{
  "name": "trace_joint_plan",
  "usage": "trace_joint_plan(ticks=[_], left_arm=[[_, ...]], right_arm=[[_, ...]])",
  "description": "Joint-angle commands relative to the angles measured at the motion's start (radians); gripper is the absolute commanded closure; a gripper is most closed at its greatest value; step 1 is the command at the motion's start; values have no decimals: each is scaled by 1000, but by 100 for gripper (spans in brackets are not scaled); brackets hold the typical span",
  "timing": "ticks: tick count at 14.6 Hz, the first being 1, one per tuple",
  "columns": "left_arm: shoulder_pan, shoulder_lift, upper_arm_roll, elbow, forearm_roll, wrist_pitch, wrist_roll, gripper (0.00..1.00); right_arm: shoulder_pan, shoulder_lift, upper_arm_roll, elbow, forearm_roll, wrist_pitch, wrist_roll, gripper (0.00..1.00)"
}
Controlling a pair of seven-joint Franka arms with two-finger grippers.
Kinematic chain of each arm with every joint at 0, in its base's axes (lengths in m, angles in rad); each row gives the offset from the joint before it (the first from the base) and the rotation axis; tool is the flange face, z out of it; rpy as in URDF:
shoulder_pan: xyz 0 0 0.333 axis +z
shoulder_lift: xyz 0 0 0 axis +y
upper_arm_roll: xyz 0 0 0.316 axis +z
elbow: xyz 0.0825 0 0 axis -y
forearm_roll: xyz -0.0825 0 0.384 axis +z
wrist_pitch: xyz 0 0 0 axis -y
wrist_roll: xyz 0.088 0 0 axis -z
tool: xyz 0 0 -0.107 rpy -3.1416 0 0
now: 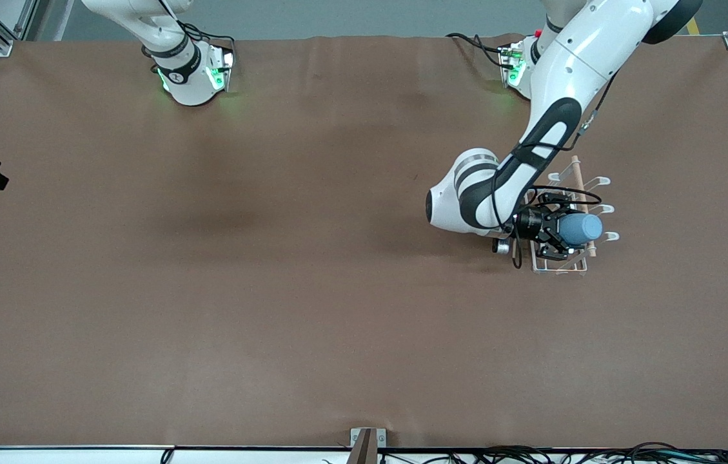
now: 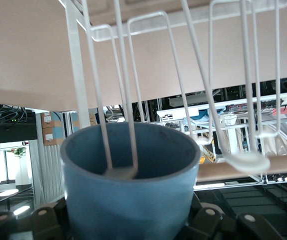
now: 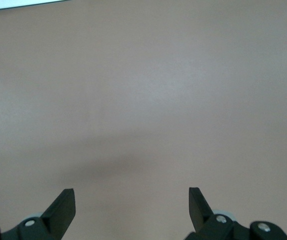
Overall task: Hang cup on cup holder
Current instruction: 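Lower the cup onto a rack hook with the left gripper while the right gripper retracts, then release the cup on the hook and raise the left gripper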
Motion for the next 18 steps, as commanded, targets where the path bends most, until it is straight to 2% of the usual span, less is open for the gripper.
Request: trace_joint_plan(ticks=[1,3,4,8,10,11,15,18], left_arm=[[-3,14,-4,61,-2,-26,-27,28],[3,7,-4,107,-52,-26,-38,7],[5,5,-4,140,-72,-26,-38,0],[22,-71,2,206,-98,-26,-204,0],[31,-136,16,223,-219,-20,-298,0],[30,-172,48,250,-306,-11,-367,0],[26,-350,226,278,-702,174,-654,0],[28,-456,326,272,-909,262,-676,0]], right_arm=[[-14,-13,19,-2,1,-25,-3,0],[-14,-14,19,-2,0,-22,-7,0],[-14,-13,19,-2,1,-20,-7,0],[-14,-16,19,-3,0,-34,-9,0],[-16,-19,18,-6,1,-31,-11,0],[-16,-27,16,-8,1,-33,-11,0],[-13,-34,19,-8,1,-33,-11,0],[-13,-34,19,-8,1,-34,-11,0]])
